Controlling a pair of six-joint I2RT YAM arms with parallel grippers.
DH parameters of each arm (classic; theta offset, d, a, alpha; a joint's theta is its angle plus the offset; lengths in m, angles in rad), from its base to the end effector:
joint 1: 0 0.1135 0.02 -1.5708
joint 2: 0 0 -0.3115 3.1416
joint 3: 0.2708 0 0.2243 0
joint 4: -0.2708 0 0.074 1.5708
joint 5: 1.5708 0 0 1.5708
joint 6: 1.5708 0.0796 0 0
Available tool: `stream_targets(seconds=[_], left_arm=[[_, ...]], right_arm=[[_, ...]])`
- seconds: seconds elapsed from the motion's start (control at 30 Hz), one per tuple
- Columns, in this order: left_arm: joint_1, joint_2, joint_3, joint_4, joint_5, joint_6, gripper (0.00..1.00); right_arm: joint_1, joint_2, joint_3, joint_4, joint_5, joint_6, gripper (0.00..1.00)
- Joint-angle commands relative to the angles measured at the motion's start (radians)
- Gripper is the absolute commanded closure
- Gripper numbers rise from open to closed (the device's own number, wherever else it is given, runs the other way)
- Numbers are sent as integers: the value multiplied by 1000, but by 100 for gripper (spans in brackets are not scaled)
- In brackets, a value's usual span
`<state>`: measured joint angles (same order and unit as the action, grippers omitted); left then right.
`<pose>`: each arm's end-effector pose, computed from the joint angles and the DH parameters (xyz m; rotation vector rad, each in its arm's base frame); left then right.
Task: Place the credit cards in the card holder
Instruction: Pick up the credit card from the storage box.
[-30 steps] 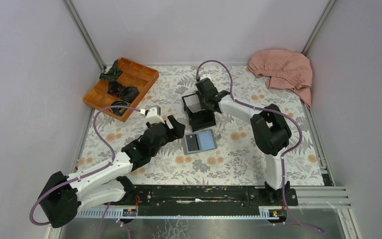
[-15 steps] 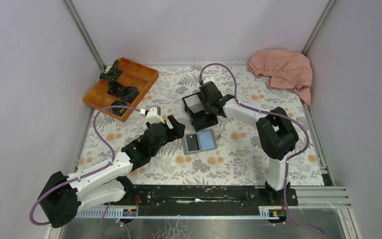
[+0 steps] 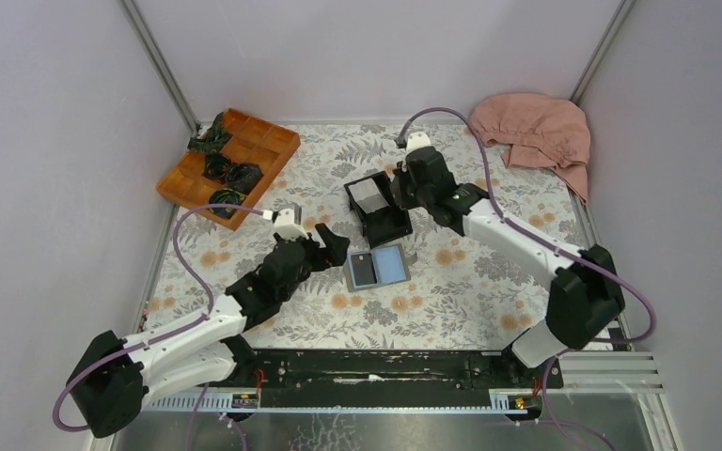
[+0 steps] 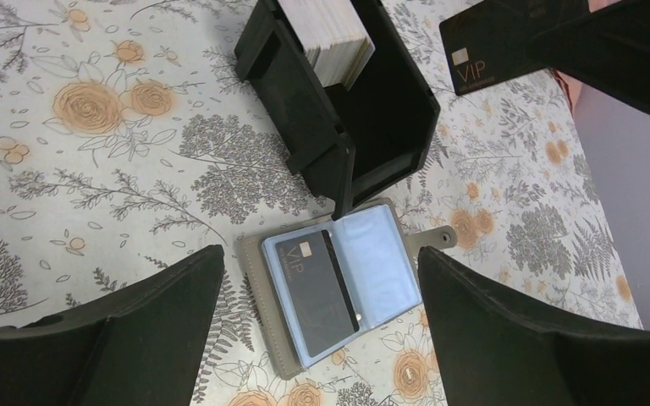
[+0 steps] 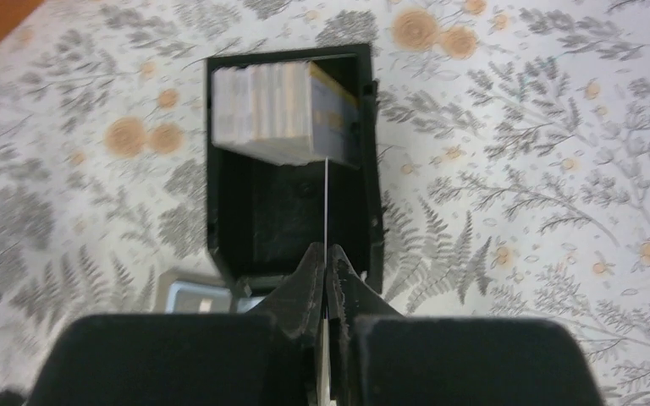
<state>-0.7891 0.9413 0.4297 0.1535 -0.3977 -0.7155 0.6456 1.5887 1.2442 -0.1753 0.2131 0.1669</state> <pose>0.1575 -0.1149 0.2601 -0.1987 1.9409 -0.6314 0.3145 0.2158 0.3330 -0.3687 2.0564 0.2729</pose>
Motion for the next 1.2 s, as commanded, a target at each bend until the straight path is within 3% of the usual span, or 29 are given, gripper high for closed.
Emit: stream_targets(seconds=[0.0, 0.27, 0.7, 1.17], left_arm=[[8, -34, -51, 182, 86, 77, 8], [7, -64, -100, 365, 420, 169, 7], [7, -7, -58, 333, 794, 229, 2], [10, 143, -43, 446, 976, 215, 38]], right_arm=[[12, -153, -82, -51, -146, 44, 100], [12, -424, -334, -71, -479, 107, 100], [14, -600, -580, 105, -829, 273, 100], [14, -575, -630, 168, -971, 332, 100]])
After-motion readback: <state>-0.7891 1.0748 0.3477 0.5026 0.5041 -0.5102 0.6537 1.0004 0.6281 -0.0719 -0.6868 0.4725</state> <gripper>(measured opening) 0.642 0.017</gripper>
